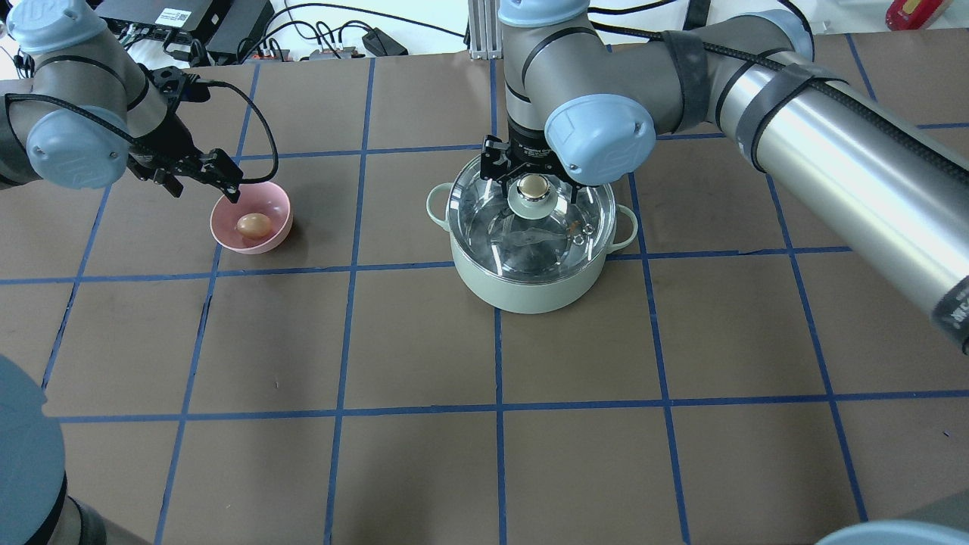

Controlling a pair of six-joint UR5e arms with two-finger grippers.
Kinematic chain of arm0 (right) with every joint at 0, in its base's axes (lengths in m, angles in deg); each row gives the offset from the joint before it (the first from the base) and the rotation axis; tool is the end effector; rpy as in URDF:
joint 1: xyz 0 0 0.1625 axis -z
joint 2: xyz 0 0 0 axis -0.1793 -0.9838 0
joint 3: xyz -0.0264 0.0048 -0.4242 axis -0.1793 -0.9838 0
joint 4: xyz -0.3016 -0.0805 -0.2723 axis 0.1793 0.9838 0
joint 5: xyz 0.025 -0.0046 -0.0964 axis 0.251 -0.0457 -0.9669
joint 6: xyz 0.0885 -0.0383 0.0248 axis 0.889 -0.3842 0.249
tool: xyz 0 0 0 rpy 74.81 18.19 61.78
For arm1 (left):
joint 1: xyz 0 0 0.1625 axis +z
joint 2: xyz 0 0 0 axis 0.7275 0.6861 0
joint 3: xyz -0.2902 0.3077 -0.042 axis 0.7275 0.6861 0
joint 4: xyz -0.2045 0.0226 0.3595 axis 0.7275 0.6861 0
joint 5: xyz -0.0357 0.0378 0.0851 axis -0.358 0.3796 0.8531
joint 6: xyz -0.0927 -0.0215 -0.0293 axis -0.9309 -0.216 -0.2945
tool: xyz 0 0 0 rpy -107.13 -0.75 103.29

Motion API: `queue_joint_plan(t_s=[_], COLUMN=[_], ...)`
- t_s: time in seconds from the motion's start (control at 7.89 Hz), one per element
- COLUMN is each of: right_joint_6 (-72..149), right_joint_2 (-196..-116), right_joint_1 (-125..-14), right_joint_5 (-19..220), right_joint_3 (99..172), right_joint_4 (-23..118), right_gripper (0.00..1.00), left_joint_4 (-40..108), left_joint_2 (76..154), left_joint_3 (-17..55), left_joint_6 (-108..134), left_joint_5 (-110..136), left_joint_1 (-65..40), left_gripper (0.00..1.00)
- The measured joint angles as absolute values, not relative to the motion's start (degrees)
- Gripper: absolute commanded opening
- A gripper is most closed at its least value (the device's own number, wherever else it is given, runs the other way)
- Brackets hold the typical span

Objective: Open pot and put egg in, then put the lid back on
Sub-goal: 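Grasp the lid knob with the right gripper while the left gripper lowers into the bowl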

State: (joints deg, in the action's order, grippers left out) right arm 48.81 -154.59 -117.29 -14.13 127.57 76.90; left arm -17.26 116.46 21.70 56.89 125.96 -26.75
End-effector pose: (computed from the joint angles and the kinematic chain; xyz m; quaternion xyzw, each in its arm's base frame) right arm 0.3092 -0.5655 0.3418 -0.0848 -0.9963 -0.0021 0.0150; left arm 0.0483 -0.6201 0.2980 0.1109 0.9937 0.0010 0.0147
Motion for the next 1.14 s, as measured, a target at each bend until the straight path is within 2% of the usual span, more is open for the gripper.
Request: queue_joint_plan(t_s=[0.13, 0.25, 0.51, 0.63, 1.14], right_joint_6=[48.67, 48.54, 48.11, 47.77, 45.30], right_joint_2=[-154.42, -154.42, -154.56, -154.64, -156.04], right_joint_1=[-117.29, -117.29, -117.30, -117.29, -117.14], right_joint_5=[-14.13, -14.13, -14.13, -14.13, -14.27], right_joint_3=[127.57, 127.57, 127.40, 127.28, 126.63], right_joint_4=[76.93, 76.96, 77.14, 77.21, 78.24], right_gripper=[0.42, 0.26, 0.03, 0.00, 0.00], left_joint_4=[-18.37, -19.12, -20.66, -21.46, -25.38], left_joint_2=[117.08, 117.76, 118.44, 118.60, 119.65], left_joint_3=[21.72, 21.74, 21.75, 21.75, 21.90], left_joint_6=[64.13, 70.71, 80.35, 84.42, 92.64], left_joint_5=[125.98, 125.96, 124.25, 121.91, 119.25], left_joint_1=[-26.73, -26.71, -26.71, -26.71, -26.71], left_gripper=[1.00, 1.00, 1.00, 1.00, 1.00])
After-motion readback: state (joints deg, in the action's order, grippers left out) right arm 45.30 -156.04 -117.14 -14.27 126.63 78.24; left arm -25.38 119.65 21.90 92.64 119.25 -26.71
